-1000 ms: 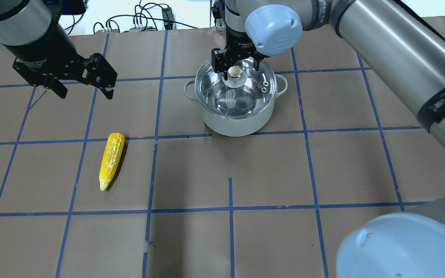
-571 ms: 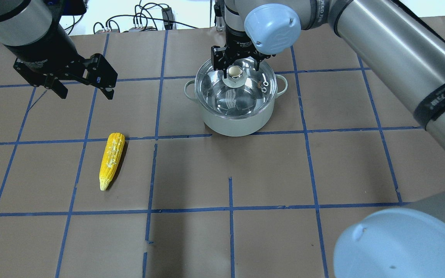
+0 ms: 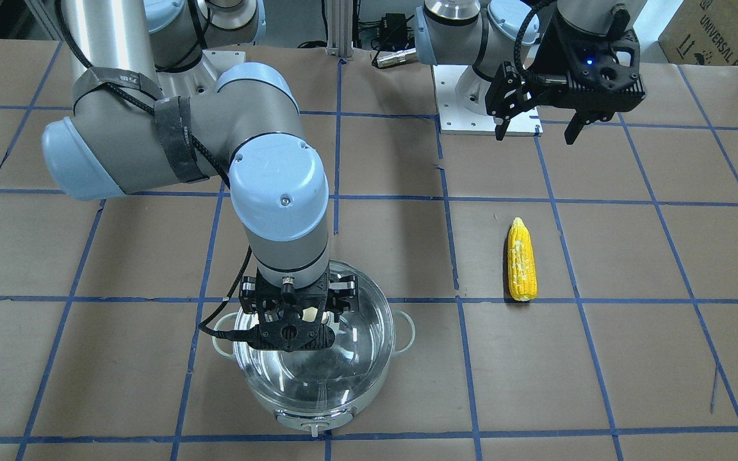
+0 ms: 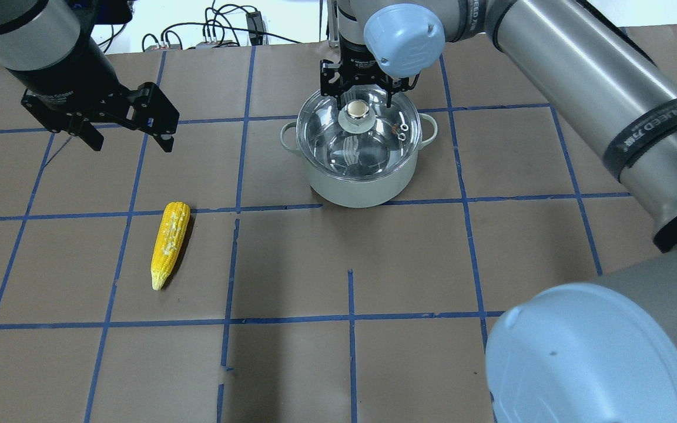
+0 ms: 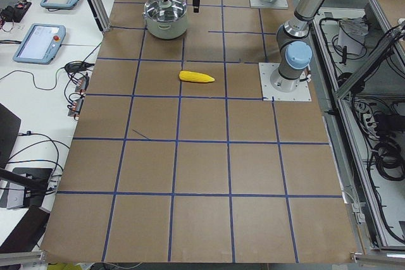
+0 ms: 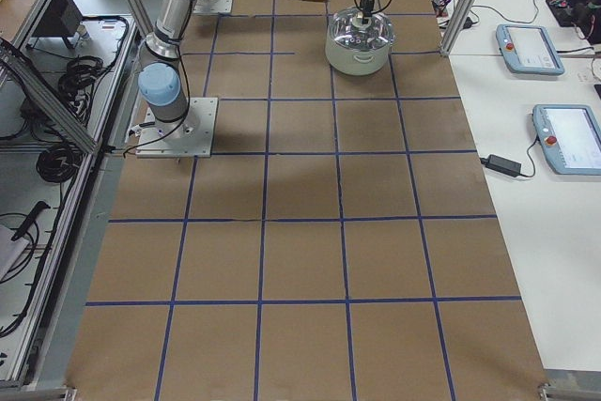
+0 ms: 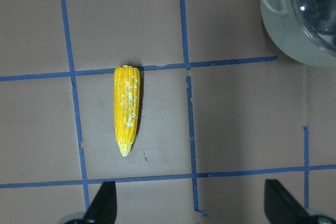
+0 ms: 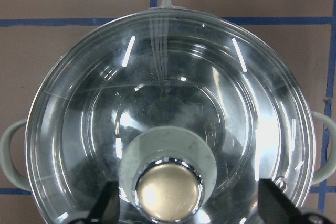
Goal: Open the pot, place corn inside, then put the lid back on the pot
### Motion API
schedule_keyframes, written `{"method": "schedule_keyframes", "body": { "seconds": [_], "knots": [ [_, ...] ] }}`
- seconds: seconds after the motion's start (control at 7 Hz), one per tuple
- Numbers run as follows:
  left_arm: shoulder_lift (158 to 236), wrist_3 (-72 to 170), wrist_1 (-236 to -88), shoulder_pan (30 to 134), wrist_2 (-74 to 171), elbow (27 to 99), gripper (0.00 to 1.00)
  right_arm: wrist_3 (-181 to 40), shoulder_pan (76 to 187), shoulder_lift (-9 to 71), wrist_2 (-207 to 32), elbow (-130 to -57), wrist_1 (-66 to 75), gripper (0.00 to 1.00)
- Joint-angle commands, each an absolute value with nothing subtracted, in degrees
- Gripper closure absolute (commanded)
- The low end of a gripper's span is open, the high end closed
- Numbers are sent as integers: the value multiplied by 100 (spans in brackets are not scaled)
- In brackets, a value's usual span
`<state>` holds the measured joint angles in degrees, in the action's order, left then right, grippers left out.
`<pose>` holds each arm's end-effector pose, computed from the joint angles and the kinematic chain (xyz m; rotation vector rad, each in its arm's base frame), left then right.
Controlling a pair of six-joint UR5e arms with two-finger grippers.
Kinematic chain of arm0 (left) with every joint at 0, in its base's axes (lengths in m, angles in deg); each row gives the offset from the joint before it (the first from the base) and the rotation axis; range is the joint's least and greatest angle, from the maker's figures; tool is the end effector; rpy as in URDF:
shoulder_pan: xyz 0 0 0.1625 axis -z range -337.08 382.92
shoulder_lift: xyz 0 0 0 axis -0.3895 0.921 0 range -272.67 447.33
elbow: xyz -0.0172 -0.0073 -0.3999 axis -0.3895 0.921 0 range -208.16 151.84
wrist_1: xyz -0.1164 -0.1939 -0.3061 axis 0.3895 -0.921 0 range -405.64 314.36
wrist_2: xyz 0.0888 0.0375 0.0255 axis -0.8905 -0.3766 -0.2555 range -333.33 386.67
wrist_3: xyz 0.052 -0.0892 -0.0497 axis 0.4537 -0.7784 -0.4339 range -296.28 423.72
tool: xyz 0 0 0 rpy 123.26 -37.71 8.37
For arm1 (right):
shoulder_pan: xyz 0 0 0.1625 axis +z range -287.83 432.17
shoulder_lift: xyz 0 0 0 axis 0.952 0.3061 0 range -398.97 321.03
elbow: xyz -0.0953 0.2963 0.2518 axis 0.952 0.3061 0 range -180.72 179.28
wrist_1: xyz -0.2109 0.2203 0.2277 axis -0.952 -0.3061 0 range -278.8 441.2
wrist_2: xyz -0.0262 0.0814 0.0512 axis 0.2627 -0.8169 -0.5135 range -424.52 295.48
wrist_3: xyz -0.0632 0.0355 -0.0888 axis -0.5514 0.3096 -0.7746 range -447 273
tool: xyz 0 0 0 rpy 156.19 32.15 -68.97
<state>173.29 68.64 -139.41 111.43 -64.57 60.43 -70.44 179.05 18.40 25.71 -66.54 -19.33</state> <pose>-0.1196 -0.4330 0.4841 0.0929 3.1167 -0.0434 0.3223 -0.6047 0.3364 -0.0087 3.1345 -0.0563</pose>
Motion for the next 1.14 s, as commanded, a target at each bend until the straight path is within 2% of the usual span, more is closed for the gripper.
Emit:
{"method": "schedule_keyframes", "body": {
  "seconds": [0.0,1.0],
  "knots": [
    [17328,6864,-13941,11143,-6457,6043,0,-7039,17913,1711,2566,-6550,-1934,8],
    [17328,6864,-13941,11143,-6457,6043,0,-7662,18054,1631,2706,-6576,-1864,11]
  ]
}}
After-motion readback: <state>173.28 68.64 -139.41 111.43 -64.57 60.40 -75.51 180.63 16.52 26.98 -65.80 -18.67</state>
